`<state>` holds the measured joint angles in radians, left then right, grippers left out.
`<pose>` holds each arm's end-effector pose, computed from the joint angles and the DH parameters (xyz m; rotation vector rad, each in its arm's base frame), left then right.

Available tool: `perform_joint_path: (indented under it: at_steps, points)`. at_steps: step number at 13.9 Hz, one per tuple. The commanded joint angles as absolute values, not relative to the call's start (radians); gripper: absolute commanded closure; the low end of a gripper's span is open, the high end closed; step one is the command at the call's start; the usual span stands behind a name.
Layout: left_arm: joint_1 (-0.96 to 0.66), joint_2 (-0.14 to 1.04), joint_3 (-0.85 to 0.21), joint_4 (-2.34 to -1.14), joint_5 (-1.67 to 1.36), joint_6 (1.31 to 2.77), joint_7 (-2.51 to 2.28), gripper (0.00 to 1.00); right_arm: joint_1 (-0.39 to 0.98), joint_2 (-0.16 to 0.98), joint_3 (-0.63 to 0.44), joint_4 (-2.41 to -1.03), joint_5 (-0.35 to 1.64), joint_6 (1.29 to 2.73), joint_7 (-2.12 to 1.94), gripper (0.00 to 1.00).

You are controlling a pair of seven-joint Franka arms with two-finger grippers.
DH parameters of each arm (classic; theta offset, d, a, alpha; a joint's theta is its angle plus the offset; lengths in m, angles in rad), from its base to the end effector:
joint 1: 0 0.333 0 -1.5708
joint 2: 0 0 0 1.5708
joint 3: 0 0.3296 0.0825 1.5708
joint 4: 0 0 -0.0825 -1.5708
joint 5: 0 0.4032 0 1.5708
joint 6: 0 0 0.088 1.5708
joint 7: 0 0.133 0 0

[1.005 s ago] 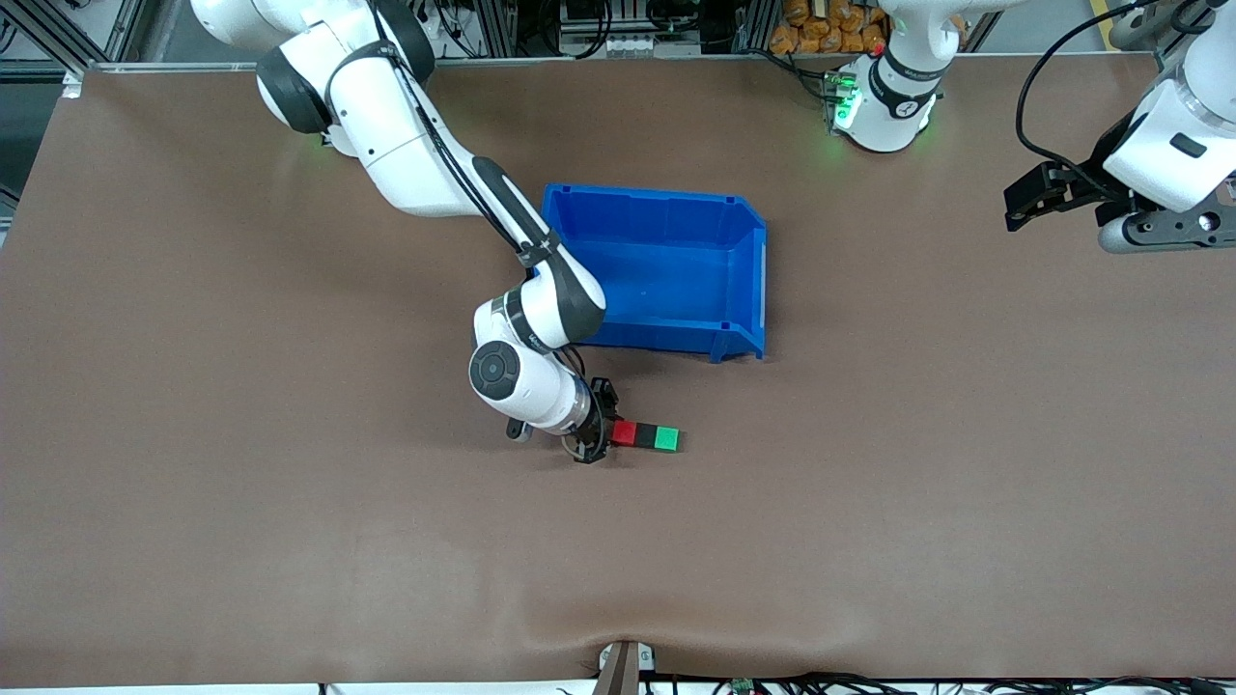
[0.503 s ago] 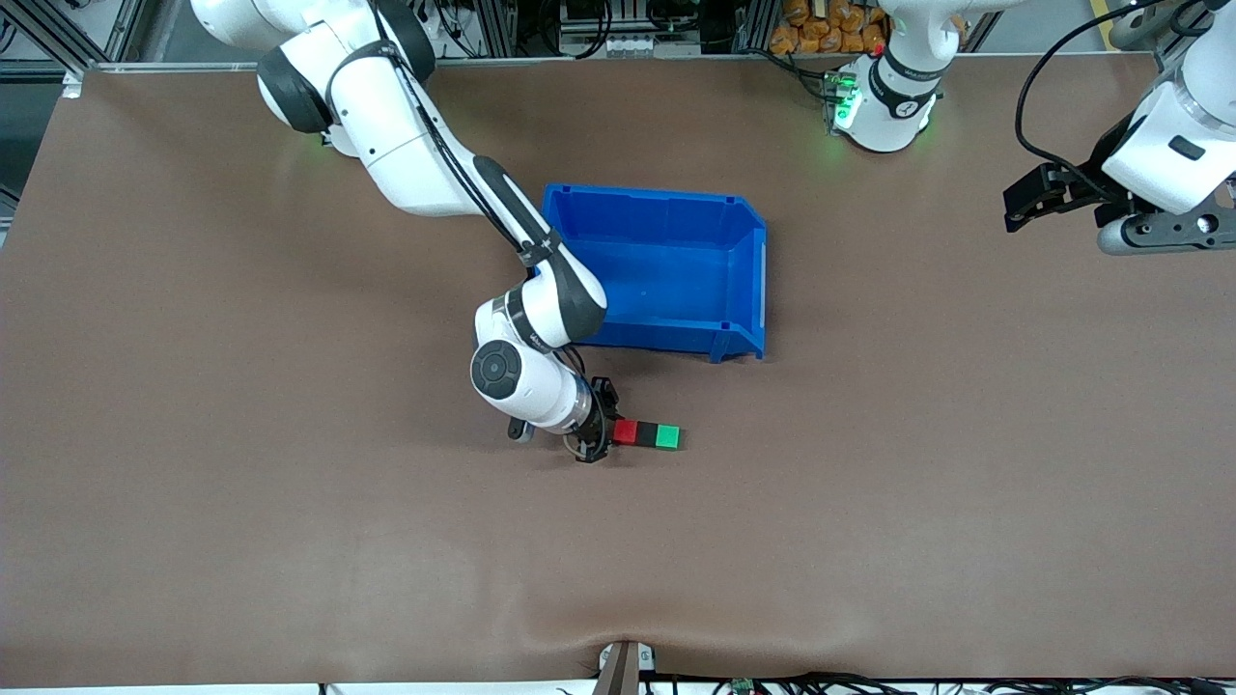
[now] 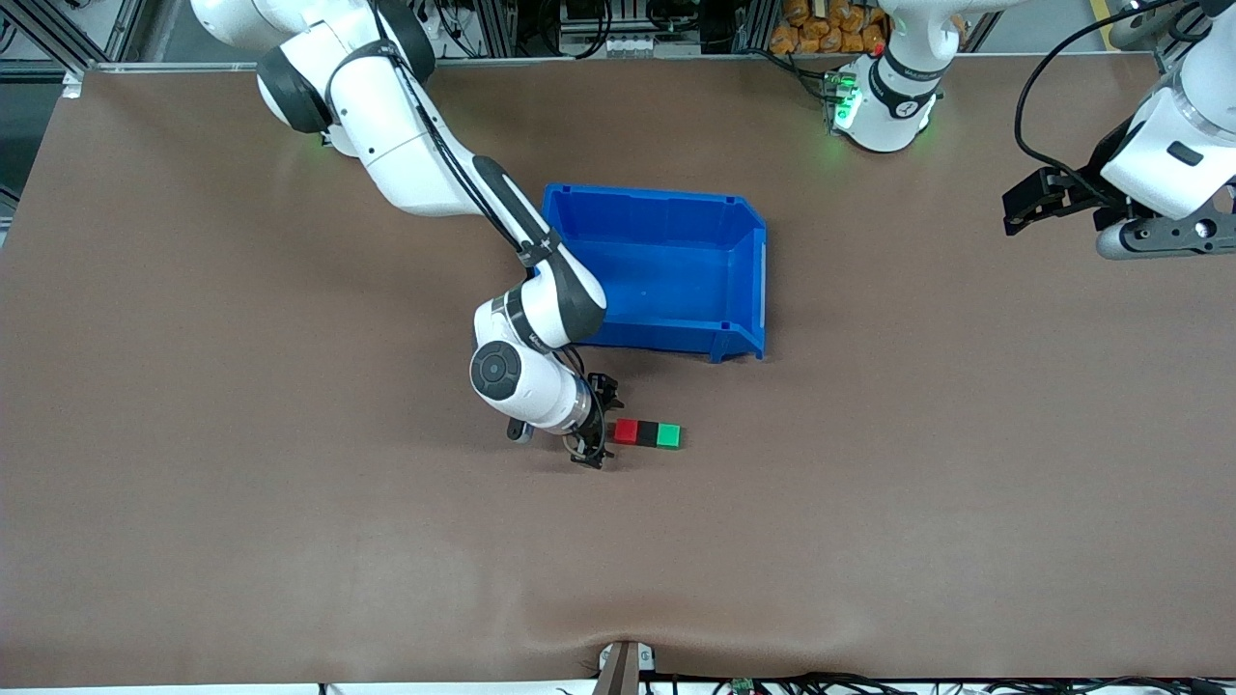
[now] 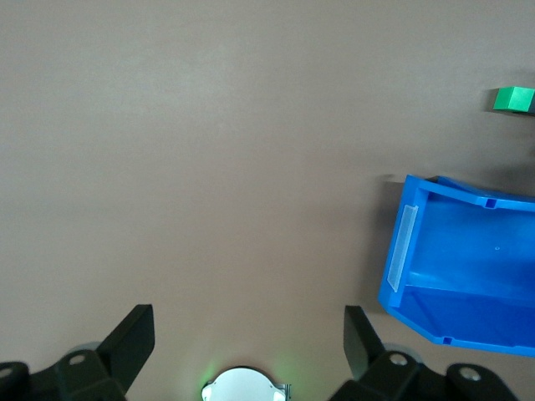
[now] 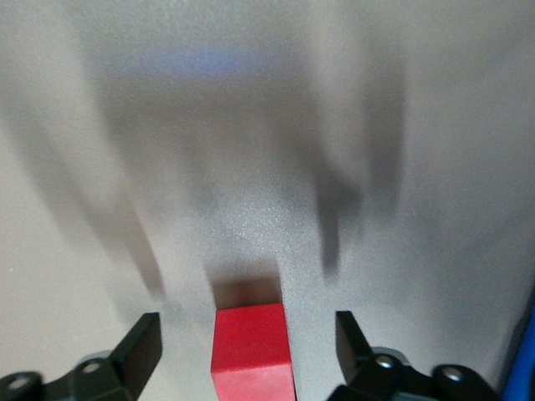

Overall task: Attach green and red cubes to black cube
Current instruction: 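Open the right gripper to release the red cube, then raise the open right gripper up and away from the cubes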

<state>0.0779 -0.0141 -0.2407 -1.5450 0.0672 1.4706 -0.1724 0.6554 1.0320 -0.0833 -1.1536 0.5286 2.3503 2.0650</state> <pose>0.5514 -0.0819 0.6243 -3.0611 -0.0221 0.0736 0.6636 0.4709 0.1535 -1.7947 2.2364 0.4135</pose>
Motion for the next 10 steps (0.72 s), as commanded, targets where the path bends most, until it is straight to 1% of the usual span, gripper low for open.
perform_joint_path:
  at_steps: [1,6,10]
  points:
    - [0.086,-0.020,-0.239,-1.540,0.066,1.476,-0.138,0.00,0.649,1.028,-0.089,-1.131,0.526,2.298,2.068,0.00]
    - [0.084,-0.018,-0.239,-1.539,0.066,1.477,-0.133,0.00,0.646,1.019,-0.090,-1.132,0.520,2.295,2.066,0.00]
    - [0.084,-0.018,-0.238,-1.540,0.066,1.477,-0.133,0.00,0.641,1.019,-0.091,-1.132,0.502,2.263,2.066,0.00]
